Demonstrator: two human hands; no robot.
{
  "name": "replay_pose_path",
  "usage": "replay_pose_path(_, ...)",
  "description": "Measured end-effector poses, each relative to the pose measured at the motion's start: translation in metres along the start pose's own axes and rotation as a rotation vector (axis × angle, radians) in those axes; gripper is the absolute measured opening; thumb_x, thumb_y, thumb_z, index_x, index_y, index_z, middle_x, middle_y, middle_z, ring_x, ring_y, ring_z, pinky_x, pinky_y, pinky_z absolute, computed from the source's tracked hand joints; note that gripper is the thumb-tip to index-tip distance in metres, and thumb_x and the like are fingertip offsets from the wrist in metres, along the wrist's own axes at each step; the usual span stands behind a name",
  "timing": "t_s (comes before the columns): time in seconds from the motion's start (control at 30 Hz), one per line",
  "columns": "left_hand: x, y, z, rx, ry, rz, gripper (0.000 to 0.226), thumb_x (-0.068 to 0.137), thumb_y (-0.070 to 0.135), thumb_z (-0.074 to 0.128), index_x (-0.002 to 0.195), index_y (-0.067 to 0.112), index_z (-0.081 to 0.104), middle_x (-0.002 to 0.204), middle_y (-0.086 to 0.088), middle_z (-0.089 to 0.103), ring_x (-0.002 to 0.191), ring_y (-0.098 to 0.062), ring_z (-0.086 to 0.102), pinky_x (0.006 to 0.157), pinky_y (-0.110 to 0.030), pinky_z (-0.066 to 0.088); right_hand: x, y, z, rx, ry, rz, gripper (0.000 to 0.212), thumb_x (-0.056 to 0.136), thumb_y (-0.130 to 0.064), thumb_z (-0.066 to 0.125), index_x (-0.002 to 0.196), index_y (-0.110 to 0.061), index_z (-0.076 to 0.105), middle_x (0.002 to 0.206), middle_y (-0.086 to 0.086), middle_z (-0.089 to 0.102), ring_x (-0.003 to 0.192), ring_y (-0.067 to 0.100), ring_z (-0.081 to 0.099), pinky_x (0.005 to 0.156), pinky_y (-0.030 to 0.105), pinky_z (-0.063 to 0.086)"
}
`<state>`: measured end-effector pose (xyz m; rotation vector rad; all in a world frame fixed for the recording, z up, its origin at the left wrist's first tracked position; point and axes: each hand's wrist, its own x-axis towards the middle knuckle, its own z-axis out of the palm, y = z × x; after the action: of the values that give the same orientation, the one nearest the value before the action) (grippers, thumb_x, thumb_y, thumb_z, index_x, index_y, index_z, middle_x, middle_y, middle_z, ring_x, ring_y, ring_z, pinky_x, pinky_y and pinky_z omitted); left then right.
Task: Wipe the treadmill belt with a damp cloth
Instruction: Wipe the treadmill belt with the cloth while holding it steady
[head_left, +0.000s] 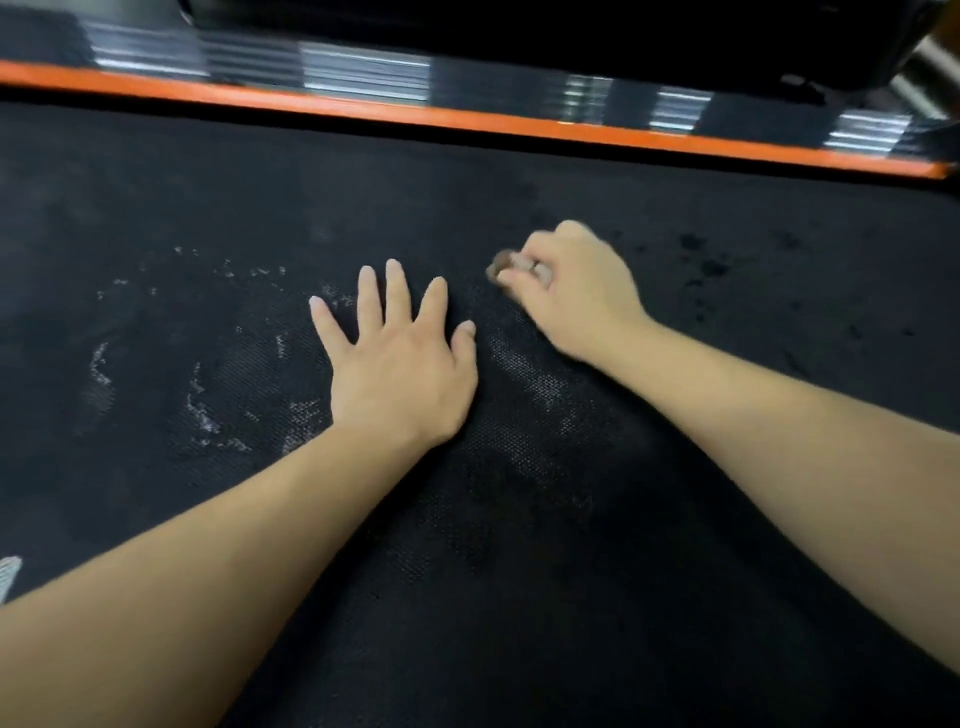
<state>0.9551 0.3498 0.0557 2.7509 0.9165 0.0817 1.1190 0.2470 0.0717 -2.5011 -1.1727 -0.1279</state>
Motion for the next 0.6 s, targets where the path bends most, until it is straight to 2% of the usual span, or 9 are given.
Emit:
replay_pose_path(0.07,0.002,0.0,0.0,0.022,-0.001,-0.003,0.062,0.103,0.057,0.013,0.16,0.032,0.014,0.171,-0.008,0.0,0.157,-0.028,-0.01,0.119,-0.067,-0.009,0.008,0.012,-0.002,0.008,-0.012,-0.049,0.03,0.091,-0.049,0.059,0.089,-0.02,0.065,0.088,0.002,0.05,0.08,0.024,0.053,0.065,0.034,0.041)
replay_pose_path(0.17,0.002,0.001,0.0,0.038,0.001,-0.003,0.064,0.102,0.058,0.012,0.161,0.032,0.012,0.171,-0.008,-0.001,0.157,-0.028,-0.011,0.12,-0.064,-0.009,0.053,0.043,-0.013,-0.019,0.145,0.277,0.03,0.092,-0.048,0.056,0.095,-0.021,0.066,0.098,0.007,0.056,0.096,0.031,0.06,0.071,0.034,0.04)
replay_pose_path(0.2,0.002,0.002,0.0,0.045,0.001,0.0,0.064,0.102,0.058,0.011,0.161,0.031,0.011,0.171,-0.009,-0.001,0.156,-0.029,-0.012,0.121,-0.063,-0.009,0.055,0.042,-0.009,-0.023,0.147,0.263,0.029,0.092,-0.048,0.056,0.096,-0.021,0.067,0.098,0.006,0.055,0.094,0.03,0.059,0.07,0.033,0.038)
replay_pose_path(0.3,0.002,0.002,0.0,0.059,0.003,0.011,0.066,0.102,0.06,0.011,0.162,0.03,0.012,0.171,-0.011,-0.001,0.156,-0.03,-0.012,0.123,-0.057,-0.009,0.035,0.022,0.004,0.05,-0.026,-0.057,0.027,0.092,-0.047,0.06,0.091,-0.021,0.066,0.089,0.001,0.05,0.078,0.02,0.05,0.066,0.031,0.037)
replay_pose_path(0.33,0.002,0.003,0.001,0.059,0.01,0.022,0.066,0.102,0.06,0.011,0.162,0.031,0.012,0.171,-0.011,-0.001,0.156,-0.029,-0.012,0.124,-0.056,-0.009,0.038,0.028,0.002,0.058,-0.037,-0.093,0.027,0.091,-0.048,0.061,0.09,-0.021,0.066,0.088,0.0,0.05,0.078,0.019,0.049,0.066,0.031,0.037)
replay_pose_path(0.37,0.002,0.002,0.001,0.059,0.013,0.035,0.066,0.102,0.06,0.011,0.162,0.031,0.012,0.171,-0.011,-0.001,0.156,-0.029,-0.012,0.124,-0.054,-0.009,0.051,0.039,-0.002,0.03,0.0,-0.052,0.027,0.091,-0.048,0.06,0.091,-0.022,0.066,0.09,0.001,0.051,0.08,0.02,0.05,0.067,0.031,0.037)
replay_pose_path(0.43,0.002,0.003,0.001,0.058,0.019,0.059,0.066,0.102,0.06,0.009,0.162,0.033,0.01,0.171,-0.008,-0.002,0.156,-0.028,-0.013,0.125,-0.052,-0.01,0.086,0.056,-0.01,0.009,0.091,0.194,0.028,0.091,-0.049,0.059,0.096,-0.022,0.067,0.099,0.005,0.056,0.09,0.028,0.057,0.071,0.033,0.04)
replay_pose_path(0.47,0.002,0.003,0.001,0.058,0.021,0.06,0.067,0.101,0.06,0.007,0.162,0.034,0.01,0.171,-0.007,-0.002,0.156,-0.027,-0.013,0.125,-0.052,-0.01,0.096,0.057,-0.009,0.006,0.117,0.232,0.029,0.092,-0.048,0.058,0.097,-0.022,0.068,0.103,0.007,0.057,0.094,0.031,0.059,0.073,0.034,0.042)
replay_pose_path(0.6,0.003,0.004,0.002,0.065,0.01,0.042,0.07,0.097,0.062,0.005,0.162,0.036,0.009,0.171,-0.005,-0.001,0.157,-0.025,-0.012,0.125,-0.05,-0.009,0.076,0.028,0.013,0.056,-0.022,-0.106,0.027,0.091,-0.048,0.06,0.088,-0.021,0.064,0.088,0.003,0.049,0.079,0.022,0.048,0.065,0.032,0.035)
